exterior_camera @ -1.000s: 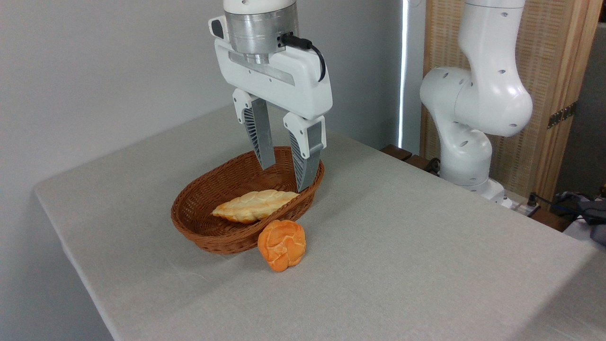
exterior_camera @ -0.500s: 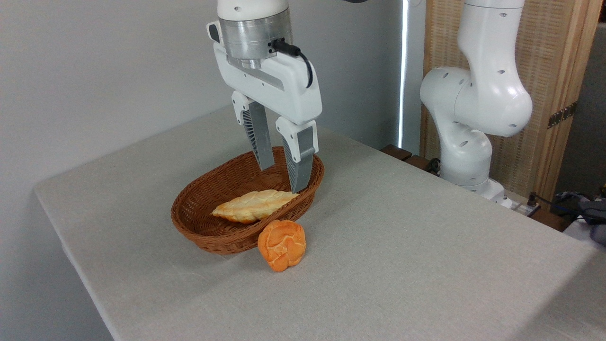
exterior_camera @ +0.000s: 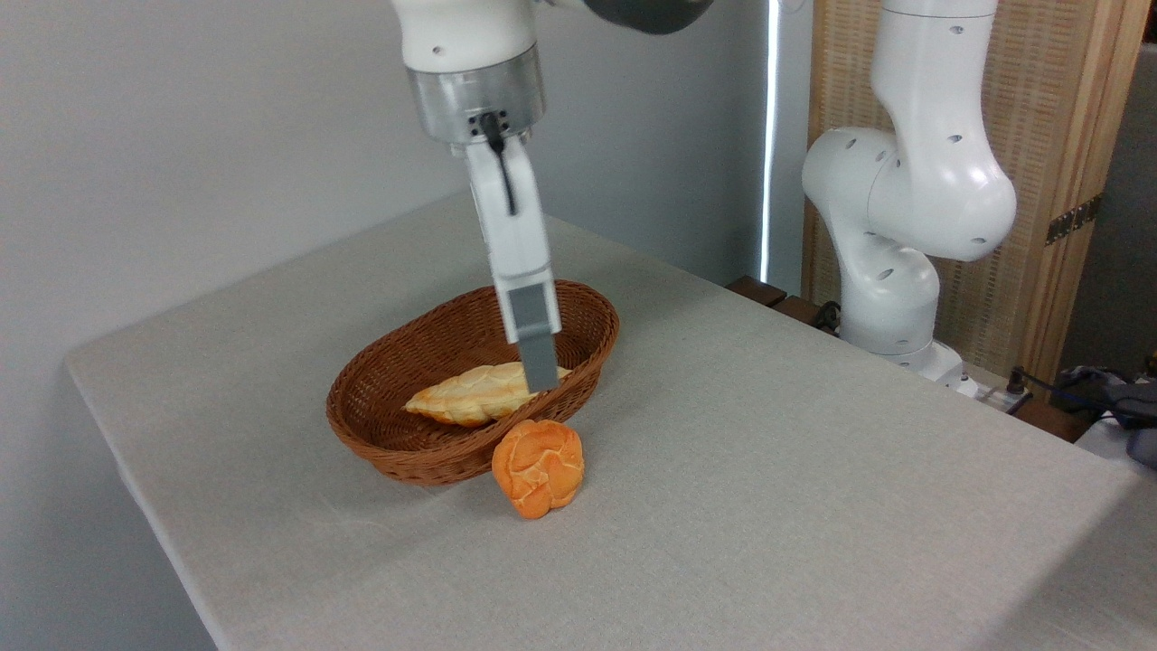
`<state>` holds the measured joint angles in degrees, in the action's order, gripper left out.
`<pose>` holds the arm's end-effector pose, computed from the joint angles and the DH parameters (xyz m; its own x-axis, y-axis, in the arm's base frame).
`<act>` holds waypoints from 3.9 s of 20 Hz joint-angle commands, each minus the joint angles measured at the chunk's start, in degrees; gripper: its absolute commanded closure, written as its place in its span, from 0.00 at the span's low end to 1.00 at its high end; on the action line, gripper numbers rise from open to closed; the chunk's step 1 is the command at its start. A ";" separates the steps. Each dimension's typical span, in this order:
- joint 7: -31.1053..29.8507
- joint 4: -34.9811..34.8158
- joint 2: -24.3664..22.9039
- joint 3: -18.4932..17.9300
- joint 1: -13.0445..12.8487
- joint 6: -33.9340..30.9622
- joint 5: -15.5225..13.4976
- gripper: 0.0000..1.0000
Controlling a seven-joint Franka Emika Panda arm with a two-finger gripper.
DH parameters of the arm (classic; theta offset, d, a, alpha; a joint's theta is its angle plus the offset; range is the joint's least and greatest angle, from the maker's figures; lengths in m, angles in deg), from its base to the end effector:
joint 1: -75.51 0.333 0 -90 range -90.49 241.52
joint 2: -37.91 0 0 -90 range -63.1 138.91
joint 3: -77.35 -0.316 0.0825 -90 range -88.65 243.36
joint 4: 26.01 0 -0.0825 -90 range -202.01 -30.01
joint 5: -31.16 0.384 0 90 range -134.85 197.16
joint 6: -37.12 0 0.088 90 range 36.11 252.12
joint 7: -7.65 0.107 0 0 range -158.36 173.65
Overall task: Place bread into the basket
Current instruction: 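Move the gripper down toward the orange bread beside the basket, then close the gripper fingers around the orange bread, then lift the orange bread and carry it over the basket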
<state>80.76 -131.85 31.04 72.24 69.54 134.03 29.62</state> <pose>0.5204 -0.0082 0.5679 0.2794 -0.9599 0.0250 -0.9595 -0.2781 0.0457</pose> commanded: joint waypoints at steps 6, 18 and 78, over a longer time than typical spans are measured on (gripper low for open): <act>20.47 -1.30 3.52 2.04 -0.88 2.66 4.08 0.00; 36.40 -3.66 9.50 2.65 -3.43 6.97 8.12 0.00; -24.15 -1.56 5.28 4.41 -3.43 0.30 -10.60 0.00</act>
<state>57.56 -133.72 36.34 76.94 66.10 136.41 19.54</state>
